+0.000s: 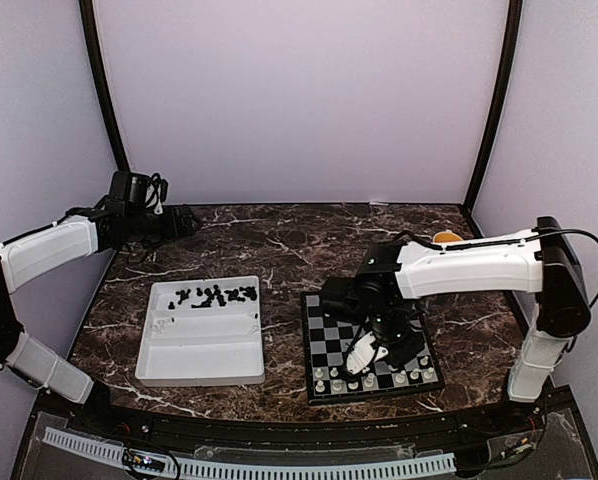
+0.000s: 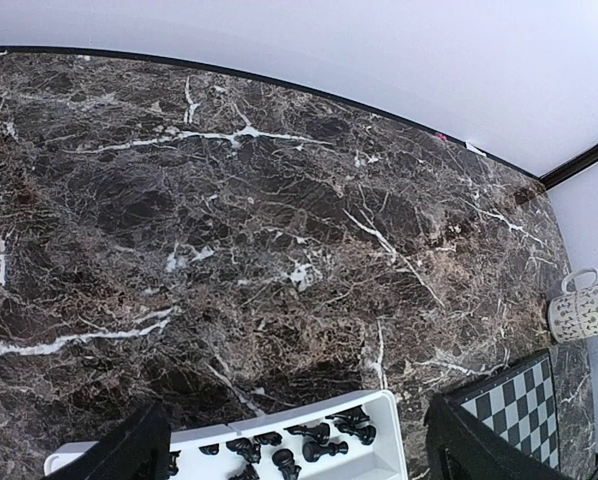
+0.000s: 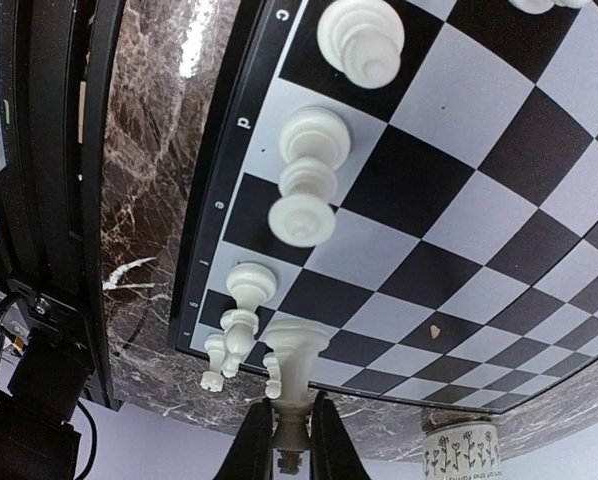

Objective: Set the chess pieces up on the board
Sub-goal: Place the king on e1.

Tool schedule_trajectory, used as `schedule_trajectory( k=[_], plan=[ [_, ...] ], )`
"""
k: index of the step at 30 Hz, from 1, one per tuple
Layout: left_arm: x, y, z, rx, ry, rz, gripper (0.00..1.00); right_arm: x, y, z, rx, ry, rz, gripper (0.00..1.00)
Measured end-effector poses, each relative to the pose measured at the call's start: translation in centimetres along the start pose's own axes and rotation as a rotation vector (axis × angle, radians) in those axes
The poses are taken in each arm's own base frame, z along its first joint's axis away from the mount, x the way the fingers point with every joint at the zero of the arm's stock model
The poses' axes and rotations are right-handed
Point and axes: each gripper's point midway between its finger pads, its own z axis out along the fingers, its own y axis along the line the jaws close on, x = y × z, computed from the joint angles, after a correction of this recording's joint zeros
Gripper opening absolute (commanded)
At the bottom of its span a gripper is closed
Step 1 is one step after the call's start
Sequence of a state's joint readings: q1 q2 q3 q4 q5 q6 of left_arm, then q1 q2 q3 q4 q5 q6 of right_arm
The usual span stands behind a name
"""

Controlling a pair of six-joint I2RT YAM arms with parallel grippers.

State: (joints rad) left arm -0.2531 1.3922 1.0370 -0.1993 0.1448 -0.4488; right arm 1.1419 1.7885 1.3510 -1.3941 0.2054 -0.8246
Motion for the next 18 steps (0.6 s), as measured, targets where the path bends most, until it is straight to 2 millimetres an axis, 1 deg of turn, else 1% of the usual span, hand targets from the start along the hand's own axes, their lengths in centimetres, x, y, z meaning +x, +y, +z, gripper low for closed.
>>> schedule_trajectory(
  k=[7,18],
  plan=[
    [0.1,-0.3,0.0,0.018,0.007,-0.004,0.91,-1.4,-0.2,0.6,-0.036,-0.004,-0.014,0.03],
    [0.3,-0.6,0.0,0.038,0.017,-0.005,0.91,-2.2,0.5,1.0,-0.076,-0.015,-0.029,0.04]
  ],
)
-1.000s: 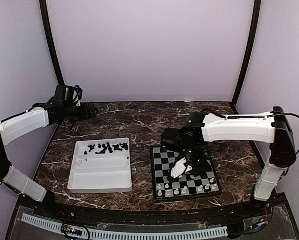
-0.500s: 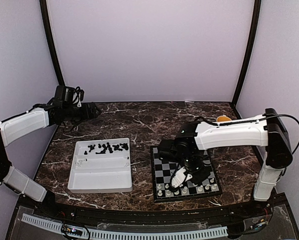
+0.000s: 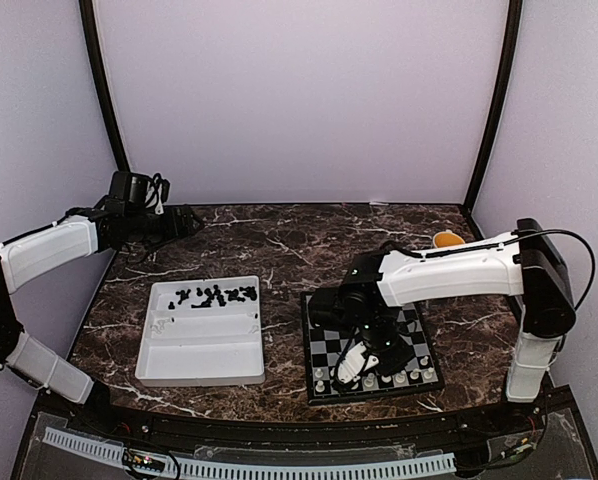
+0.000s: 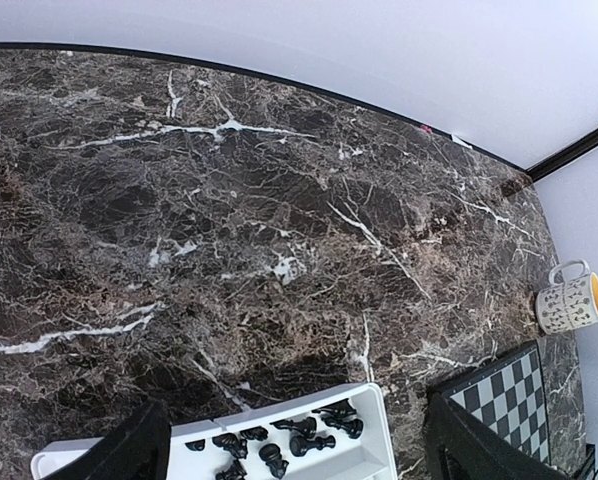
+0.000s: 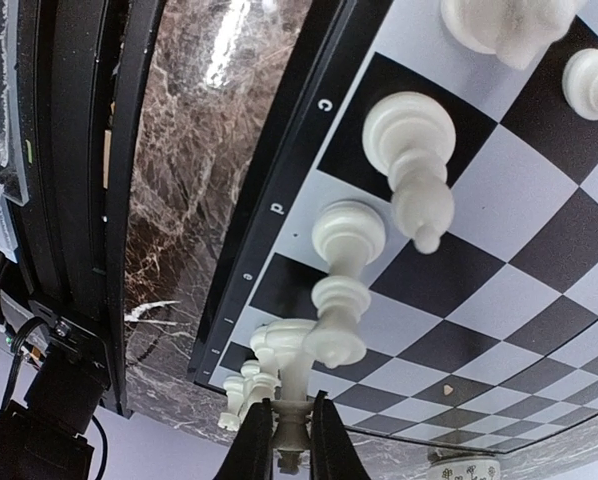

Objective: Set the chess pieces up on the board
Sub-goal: Place the king on e1.

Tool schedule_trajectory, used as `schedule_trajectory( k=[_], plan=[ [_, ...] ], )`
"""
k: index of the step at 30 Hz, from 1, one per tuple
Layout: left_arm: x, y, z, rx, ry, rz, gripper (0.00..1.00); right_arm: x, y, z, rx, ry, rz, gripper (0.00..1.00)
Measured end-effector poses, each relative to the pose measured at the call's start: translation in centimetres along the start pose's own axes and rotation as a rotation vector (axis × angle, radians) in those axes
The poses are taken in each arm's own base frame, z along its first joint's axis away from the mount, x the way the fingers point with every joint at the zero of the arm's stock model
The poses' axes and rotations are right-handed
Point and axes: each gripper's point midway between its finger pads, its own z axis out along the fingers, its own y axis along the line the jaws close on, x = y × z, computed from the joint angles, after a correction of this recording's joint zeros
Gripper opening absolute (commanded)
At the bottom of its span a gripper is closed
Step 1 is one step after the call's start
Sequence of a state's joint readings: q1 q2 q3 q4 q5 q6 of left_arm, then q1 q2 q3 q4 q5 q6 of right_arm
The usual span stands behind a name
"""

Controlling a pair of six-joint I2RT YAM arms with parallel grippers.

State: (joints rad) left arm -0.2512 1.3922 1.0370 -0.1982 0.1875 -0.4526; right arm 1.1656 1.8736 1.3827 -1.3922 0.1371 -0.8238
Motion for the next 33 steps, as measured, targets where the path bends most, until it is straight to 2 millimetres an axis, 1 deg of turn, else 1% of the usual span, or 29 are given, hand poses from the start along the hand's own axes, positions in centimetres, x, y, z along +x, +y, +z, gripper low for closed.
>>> schedule_trajectory(
  k=[6,14,20,33],
  plan=[
    [0.12,-0.15,0.03,0.01,0.006,0.0,0.91,-0.27,0.11,0.2,-0.011,-0.002,0.003,0.06],
    [0.43,-0.22,0.29,0.019,0.021,-0.003,0.91,-0.51,-0.05,0.52,-0.014,0.001,0.009,0.14],
    [0.73,-0.24,0.58,0.025,0.035,-0.005,0.91,-0.54,-0.08,0.53,-0.013,0.0,0.012,0.17],
    [0.82,-0.29,0.63,0.029,0.039,-0.006,0.91,-0.54,-0.08,0.53,-0.013,0.0,0.012,0.2]
  ],
)
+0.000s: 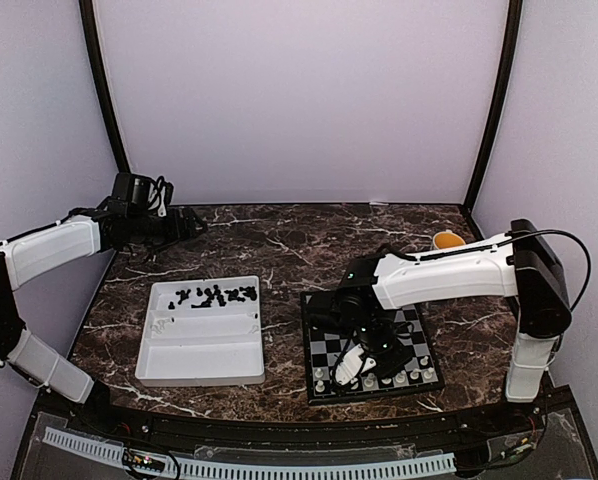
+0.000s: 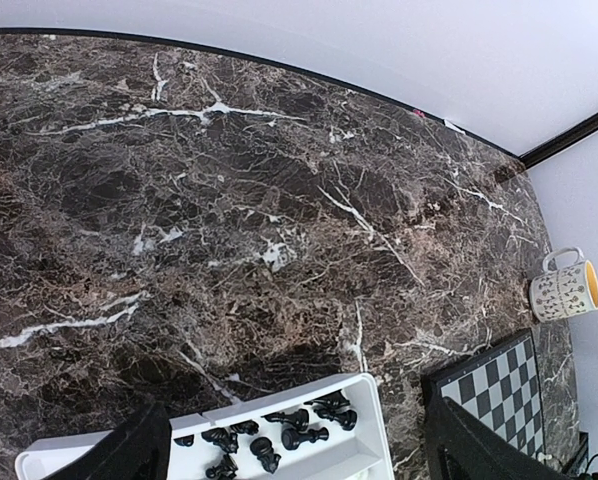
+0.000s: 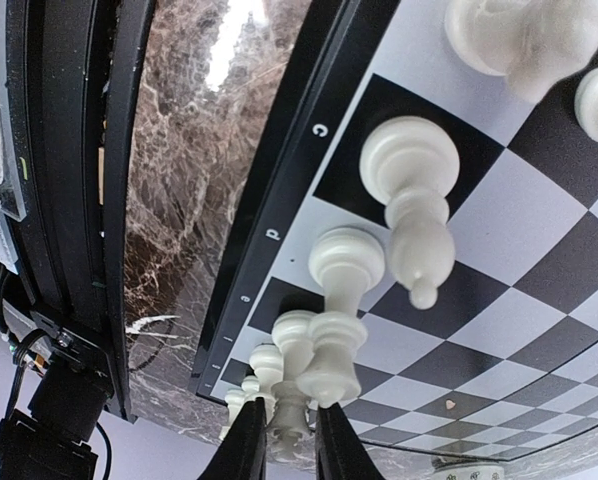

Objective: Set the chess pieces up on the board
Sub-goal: Place the king on e1.

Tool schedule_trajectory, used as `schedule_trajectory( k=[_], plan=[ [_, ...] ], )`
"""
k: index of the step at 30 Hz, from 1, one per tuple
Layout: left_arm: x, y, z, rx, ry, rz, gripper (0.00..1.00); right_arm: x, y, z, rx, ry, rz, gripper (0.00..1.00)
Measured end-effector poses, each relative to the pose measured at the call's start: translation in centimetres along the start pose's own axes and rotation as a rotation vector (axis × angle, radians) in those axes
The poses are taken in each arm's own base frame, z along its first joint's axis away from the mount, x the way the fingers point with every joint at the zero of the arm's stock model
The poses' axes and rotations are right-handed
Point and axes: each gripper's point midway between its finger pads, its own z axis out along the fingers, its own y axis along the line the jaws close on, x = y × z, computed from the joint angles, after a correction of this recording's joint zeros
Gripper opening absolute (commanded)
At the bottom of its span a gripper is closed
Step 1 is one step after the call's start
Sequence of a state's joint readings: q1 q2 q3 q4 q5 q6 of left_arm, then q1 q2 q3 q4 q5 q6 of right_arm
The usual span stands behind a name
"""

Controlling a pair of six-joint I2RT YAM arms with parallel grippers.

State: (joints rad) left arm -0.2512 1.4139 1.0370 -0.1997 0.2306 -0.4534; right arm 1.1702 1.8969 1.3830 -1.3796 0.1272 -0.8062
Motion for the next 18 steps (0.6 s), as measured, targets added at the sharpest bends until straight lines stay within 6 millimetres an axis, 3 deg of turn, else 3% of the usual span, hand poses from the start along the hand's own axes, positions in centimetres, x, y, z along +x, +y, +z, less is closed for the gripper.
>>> schedule_trajectory(
  k=[14,18],
  plan=[
    [0.3,0.0,0.3,0.004,0.013,-0.002,0.91,-0.3,0.3,-0.7,-0.005,-0.031,-0.003,0.27],
    [0.3,0.1,0.3,0.004,0.015,0.0,0.89,-0.1,0.3,-1.2,0.01,-0.042,-0.006,0.38]
  ],
)
